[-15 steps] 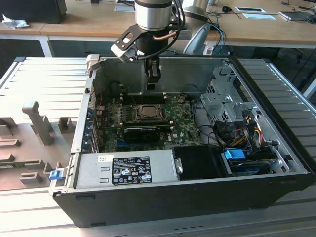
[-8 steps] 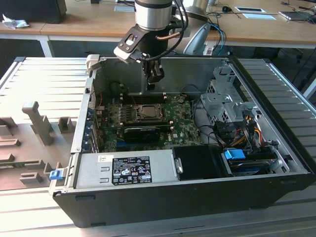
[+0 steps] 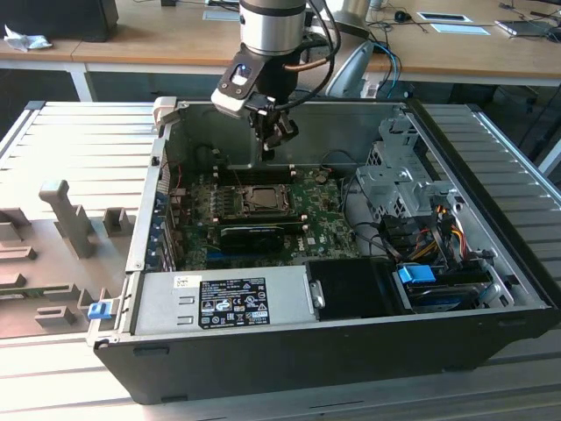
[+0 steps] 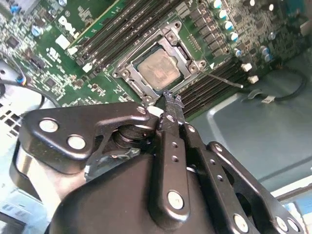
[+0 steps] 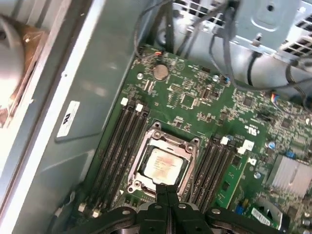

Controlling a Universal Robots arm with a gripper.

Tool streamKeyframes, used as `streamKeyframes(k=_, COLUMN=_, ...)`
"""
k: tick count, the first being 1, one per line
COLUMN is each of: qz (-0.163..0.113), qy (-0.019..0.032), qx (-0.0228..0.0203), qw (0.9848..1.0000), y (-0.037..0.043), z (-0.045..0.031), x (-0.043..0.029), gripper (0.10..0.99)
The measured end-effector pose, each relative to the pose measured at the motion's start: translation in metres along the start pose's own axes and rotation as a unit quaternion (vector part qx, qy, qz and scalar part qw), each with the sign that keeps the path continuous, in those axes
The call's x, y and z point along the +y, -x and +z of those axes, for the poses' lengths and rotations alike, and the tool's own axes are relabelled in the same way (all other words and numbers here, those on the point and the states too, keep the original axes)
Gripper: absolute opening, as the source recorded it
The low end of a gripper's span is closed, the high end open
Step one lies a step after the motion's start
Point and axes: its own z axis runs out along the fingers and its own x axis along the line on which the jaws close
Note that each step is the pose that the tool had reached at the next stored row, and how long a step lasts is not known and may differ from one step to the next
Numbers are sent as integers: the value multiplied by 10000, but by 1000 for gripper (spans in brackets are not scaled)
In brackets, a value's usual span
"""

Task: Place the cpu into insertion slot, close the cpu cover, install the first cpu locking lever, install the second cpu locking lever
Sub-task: 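Install the first cpu locking lever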

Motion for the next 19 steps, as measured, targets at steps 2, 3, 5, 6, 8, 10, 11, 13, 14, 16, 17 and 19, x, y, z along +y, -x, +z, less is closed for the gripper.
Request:
streamKeyframes(k=2, qz=-379, qy=-11, qx=9, qw=9993, y=0, z=2, x=0, gripper=106)
streamKeyframes(k=3, qz=-512, qy=-14, qx=12, qw=9987, y=0, z=3, x=0, gripper=106)
streamKeyframes(k=5, qz=-792, qy=-21, qx=19, qw=9969, y=0, z=7, x=0, gripper=106)
streamKeyframes(k=6, qz=-938, qy=-25, qx=23, qw=9956, y=0, z=11, x=0, gripper=106)
streamKeyframes(k=8, qz=-1201, qy=-32, qx=29, qw=9928, y=1, z=20, x=0, gripper=106)
streamKeyframes(k=10, qz=-1484, qy=-40, qx=36, qw=9889, y=1, z=30, x=-1, gripper=106)
streamKeyframes(k=11, qz=-1570, qy=-43, qx=39, qw=9876, y=1, z=34, x=-1, gripper=106)
streamKeyframes(k=13, qz=-1919, qy=-52, qx=47, qw=9814, y=1, z=49, x=-1, gripper=106)
streamKeyframes(k=14, qz=-2198, qy=-60, qx=54, qw=9755, y=2, z=62, x=-2, gripper=106)
streamKeyframes(k=16, qz=-2513, qy=-69, qx=61, qw=9679, y=2, z=73, x=-2, gripper=106)
streamKeyframes(k=17, qz=-2608, qy=-71, qx=64, qw=9653, y=2, z=77, x=-2, gripper=106)
streamKeyframes(k=19, qz=-2849, qy=-78, qx=70, qw=9585, y=2, z=84, x=-2, gripper=106)
